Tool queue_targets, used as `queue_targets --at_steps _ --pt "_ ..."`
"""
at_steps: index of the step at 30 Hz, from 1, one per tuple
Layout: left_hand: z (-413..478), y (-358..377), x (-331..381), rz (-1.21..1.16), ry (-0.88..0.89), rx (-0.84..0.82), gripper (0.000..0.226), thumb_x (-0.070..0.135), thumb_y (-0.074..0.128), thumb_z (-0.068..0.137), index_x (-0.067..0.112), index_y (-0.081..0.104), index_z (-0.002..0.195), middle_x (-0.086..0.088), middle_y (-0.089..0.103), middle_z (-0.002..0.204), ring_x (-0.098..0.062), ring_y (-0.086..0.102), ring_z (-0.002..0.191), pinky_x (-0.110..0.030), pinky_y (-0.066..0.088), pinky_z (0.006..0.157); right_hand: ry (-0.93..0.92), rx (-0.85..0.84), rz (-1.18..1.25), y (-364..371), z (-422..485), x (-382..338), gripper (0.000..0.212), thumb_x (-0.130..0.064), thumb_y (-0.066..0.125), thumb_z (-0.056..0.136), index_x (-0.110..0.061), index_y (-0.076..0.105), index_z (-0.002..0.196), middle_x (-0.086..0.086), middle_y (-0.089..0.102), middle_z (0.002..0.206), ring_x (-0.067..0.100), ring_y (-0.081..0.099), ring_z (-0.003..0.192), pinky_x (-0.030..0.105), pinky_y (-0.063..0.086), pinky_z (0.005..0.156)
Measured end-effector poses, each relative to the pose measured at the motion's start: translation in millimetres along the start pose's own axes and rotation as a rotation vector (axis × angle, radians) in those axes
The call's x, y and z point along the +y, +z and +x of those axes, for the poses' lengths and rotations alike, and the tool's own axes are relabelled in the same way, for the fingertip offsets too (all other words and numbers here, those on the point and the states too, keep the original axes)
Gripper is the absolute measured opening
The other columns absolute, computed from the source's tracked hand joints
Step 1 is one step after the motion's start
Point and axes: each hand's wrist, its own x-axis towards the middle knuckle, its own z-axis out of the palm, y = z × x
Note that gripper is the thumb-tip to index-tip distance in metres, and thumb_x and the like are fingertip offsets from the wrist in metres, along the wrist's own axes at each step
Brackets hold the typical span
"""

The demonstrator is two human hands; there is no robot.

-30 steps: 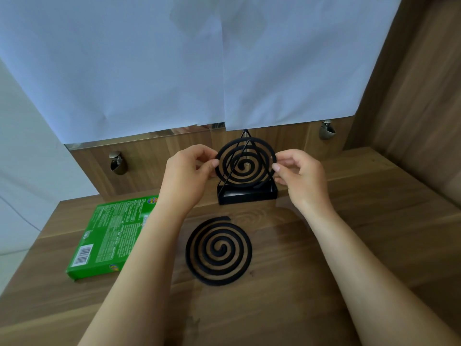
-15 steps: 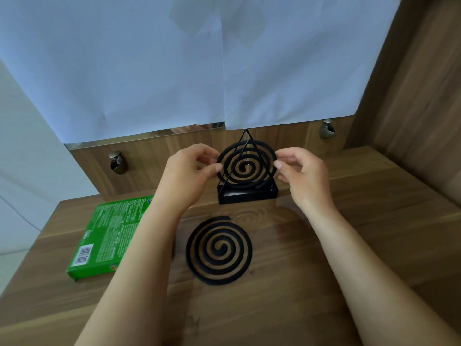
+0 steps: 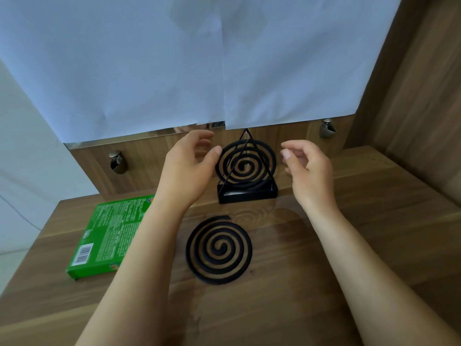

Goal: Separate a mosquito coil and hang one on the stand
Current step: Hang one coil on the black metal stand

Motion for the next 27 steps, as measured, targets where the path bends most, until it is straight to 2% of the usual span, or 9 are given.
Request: queue_targets --at_steps 6,9,11,15,18,20,23,25,27 --pt "-2.8 0.1 3.5 -0.042 -0.002 0.069 0.031 0.023 0.056 0.096 0.023 0.057 0.127 0.004 0.061 0.123 0.003 0.058 0.100 -0.005 0.040 0.079 0.007 0.053 0.004 1.6 -3.2 -3.7 0.020 -0.013 0.051 0.099 -0.016 0.064 0.114 -0.007 0.065 0.105 0.004 0.061 0.097 0.026 0.054 0.088" --pt "-6.8 -6.2 2.9 -0.015 -0.016 0.048 0.036 0.024 0.057 0.095 0.024 0.054 0.131 0.002 0.059 0.126 -0.008 0.058 0.109 -0.020 0.044 0.090 0.026 0.057 -0.007 2.6 -4.3 -10.3 0.020 -0.013 0.051 0.099 -0.019 0.061 0.114 -0.003 0.063 0.114 -0.002 0.059 0.095 0.009 0.049 0.083" --pt "-9.2 -12.8 2.6 0.019 -0.022 0.028 0.038 0.025 0.059 0.095 0.023 0.053 0.132 0.001 0.058 0.127 -0.011 0.058 0.112 -0.028 0.045 0.096 0.020 0.057 -0.001 1.7 -5.6 -17.2 0.019 -0.013 0.051 0.099 -0.021 0.060 0.113 -0.001 0.061 0.115 -0.003 0.057 0.093 0.003 0.045 0.077" --pt "-22.4 -18.5 1.6 0.069 -0.029 -0.036 0.040 0.023 0.060 0.094 0.023 0.051 0.133 -0.001 0.059 0.128 -0.013 0.058 0.114 -0.033 0.047 0.099 0.016 0.068 -0.010 -3.5 -18.5 -27.0 0.016 -0.014 0.051 0.098 -0.022 0.060 0.109 -0.001 0.061 0.111 -0.002 0.057 0.090 0.002 0.043 0.073" --pt "-42.0 -14.0 -3.1 0.154 -0.055 -0.121 0.046 0.023 0.063 0.092 0.022 0.049 0.136 -0.006 0.058 0.132 -0.017 0.055 0.121 -0.031 0.043 0.100 0.032 0.010 -0.039 -7.6 -36.5 -29.2 0.016 -0.012 0.051 0.097 -0.022 0.062 0.105 -0.004 0.061 0.106 -0.005 0.056 0.088 0.000 0.041 0.071" --pt "-54.3 -8.7 -5.2 0.201 -0.086 -0.207 0.057 0.032 0.068 0.088 0.023 0.045 0.139 -0.007 0.056 0.136 -0.021 0.053 0.126 -0.031 0.040 0.101 0.053 -0.092 -0.082 -7.8 -47.6 -28.5 0.017 -0.012 0.052 0.097 -0.022 0.064 0.104 -0.007 0.062 0.102 -0.004 0.056 0.090 0.003 0.042 0.069" --pt "-71.9 -1.5 -5.0 0.277 -0.122 -0.411 0.093 0.058 0.075 0.073 0.026 0.032 0.148 -0.008 0.045 0.147 -0.025 0.040 0.138 -0.036 0.035 0.109 0.084 -0.269 -0.171 -5.4 -63.1 -26.7 0.020 -0.013 0.052 0.097 -0.019 0.068 0.109 -0.009 0.064 0.101 0.004 0.058 0.093 0.006 0.038 0.071" --pt "-82.1 2.3 -4.3 0.365 -0.155 -0.554 0.114 0.068 0.076 0.063 0.029 0.020 0.154 -0.009 0.034 0.154 -0.029 0.026 0.145 -0.044 0.030 0.114 0.099 -0.371 -0.225 -3.0 -73.1 -26.2 0.023 -0.016 0.052 0.098 -0.018 0.068 0.114 -0.007 0.066 0.107 0.006 0.058 0.097 0.011 0.040 0.075" --pt "-89.6 5.3 -6.3 0.461 -0.180 -0.643 0.125 0.070 0.077 0.058 0.030 0.010 0.156 -0.011 0.022 0.160 -0.032 0.013 0.149 -0.048 0.024 0.116 0.108 -0.436 -0.262 -1.0 -81.4 -25.3 0.026 -0.018 0.051 0.099 -0.018 0.066 0.120 -0.003 0.065 0.117 0.007 0.058 0.103 0.017 0.041 0.083"
